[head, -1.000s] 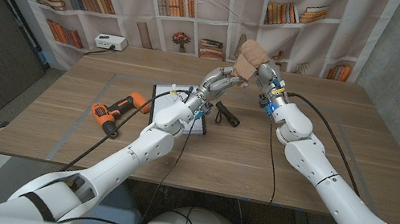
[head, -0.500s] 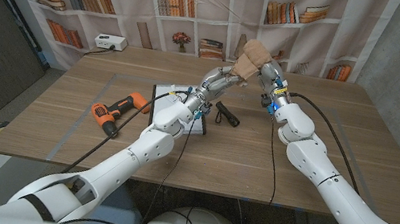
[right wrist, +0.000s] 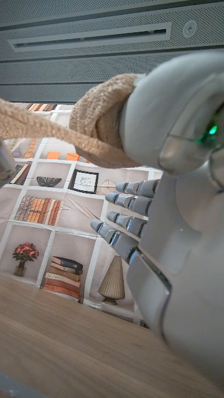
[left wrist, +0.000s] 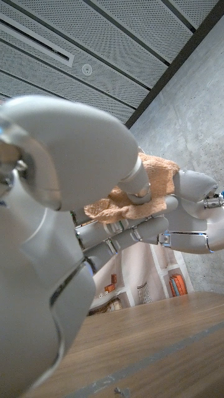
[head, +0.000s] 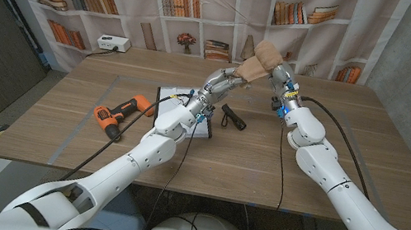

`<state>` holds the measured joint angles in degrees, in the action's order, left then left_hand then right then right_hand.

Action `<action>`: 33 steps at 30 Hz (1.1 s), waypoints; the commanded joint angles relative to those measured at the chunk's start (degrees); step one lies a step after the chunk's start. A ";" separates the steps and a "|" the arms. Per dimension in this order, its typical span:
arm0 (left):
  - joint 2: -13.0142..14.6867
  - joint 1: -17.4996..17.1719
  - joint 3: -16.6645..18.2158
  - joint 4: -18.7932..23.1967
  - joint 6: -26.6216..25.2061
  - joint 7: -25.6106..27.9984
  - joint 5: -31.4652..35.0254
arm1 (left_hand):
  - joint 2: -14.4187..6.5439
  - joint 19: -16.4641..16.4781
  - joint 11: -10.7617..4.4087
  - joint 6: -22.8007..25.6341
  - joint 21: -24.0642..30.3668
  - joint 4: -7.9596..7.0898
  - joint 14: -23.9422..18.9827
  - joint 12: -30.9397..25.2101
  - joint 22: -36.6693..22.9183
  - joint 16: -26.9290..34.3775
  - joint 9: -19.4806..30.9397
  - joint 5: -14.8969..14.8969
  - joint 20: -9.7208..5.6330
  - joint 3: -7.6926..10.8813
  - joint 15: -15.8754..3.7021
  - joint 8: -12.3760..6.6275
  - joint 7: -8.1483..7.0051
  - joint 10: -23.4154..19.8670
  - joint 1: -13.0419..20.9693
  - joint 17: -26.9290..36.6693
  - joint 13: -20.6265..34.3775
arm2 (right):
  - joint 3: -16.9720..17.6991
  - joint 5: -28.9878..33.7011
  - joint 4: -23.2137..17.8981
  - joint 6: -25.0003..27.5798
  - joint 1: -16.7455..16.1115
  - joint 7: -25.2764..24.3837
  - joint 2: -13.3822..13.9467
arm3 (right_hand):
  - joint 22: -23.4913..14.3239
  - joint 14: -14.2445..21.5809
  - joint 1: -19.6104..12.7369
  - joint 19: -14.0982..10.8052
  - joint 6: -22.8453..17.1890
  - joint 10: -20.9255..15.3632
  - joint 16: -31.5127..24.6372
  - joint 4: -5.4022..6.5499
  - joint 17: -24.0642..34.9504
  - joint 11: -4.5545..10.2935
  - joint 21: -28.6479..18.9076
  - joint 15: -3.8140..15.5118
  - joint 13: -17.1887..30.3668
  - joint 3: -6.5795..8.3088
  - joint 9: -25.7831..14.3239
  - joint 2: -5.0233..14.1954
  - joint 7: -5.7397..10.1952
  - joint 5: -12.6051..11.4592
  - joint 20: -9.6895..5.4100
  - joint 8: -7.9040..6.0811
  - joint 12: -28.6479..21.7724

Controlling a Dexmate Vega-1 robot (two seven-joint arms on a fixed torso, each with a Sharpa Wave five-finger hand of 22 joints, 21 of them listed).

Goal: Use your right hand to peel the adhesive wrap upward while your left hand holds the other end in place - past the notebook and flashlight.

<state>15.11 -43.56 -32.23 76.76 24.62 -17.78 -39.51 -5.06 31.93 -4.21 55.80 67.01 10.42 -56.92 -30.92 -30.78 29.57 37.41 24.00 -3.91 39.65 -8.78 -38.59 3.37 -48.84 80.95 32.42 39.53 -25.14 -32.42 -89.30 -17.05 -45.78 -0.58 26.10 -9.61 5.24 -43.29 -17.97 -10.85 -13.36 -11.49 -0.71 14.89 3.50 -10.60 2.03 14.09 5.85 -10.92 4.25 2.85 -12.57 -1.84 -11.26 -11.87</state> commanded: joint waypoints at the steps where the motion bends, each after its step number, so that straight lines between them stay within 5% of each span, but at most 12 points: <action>1: 1.45 -1.82 0.75 2.25 -0.63 0.40 -0.71 | -1.74 -0.14 -1.39 0.85 0.80 0.10 -3.90 0.24 0.33 -0.33 -0.21 0.51 -0.40 0.60 -3.41 0.03 0.24 -1.75 2.70 -0.38 0.23 | 0.33 0.84 0.19 -0.27 0.05 -1.66 -0.09 | 0.01 0.04 0.40 -0.01 -0.16 -0.18 -0.46 -0.27 -0.05 -0.25 -0.13 3.83 0.17 -0.04 -0.19 0.21 -0.41 0.28 -0.01 -0.35 0.04; 33: 5.24 -5.86 3.42 7.98 -0.15 2.05 -2.32 | -1.46 -0.83 -1.46 1.37 2.84 -0.17 -4.40 0.64 2.74 0.40 0.04 0.98 0.26 0.84 -2.93 0.09 -0.23 -2.67 2.27 1.19 1.36 | 1.40 1.79 -1.58 1.24 -1.12 -5.99 0.06 | 0.01 0.05 0.20 -0.04 -0.03 -0.08 -0.54 -0.81 -0.58 -0.08 -0.13 3.91 -0.04 -0.17 -0.17 0.38 -0.31 0.21 -0.11 -0.26 0.07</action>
<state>19.65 -48.04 -29.48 82.98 23.86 -16.71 -41.57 -4.87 31.40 -4.22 56.82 69.28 10.19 -57.55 -30.21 -28.17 29.56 37.29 24.61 -3.78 39.90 -8.15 -38.58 3.38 -49.47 81.14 33.33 40.50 -24.34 -30.46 -90.08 -16.26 -46.45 -5.67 25.83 -9.61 5.25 -43.06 -17.97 -10.85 -13.36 -11.49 -1.11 14.36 3.51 -10.60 2.03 14.10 5.45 -10.93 4.48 2.86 -12.13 -1.84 -11.26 -11.87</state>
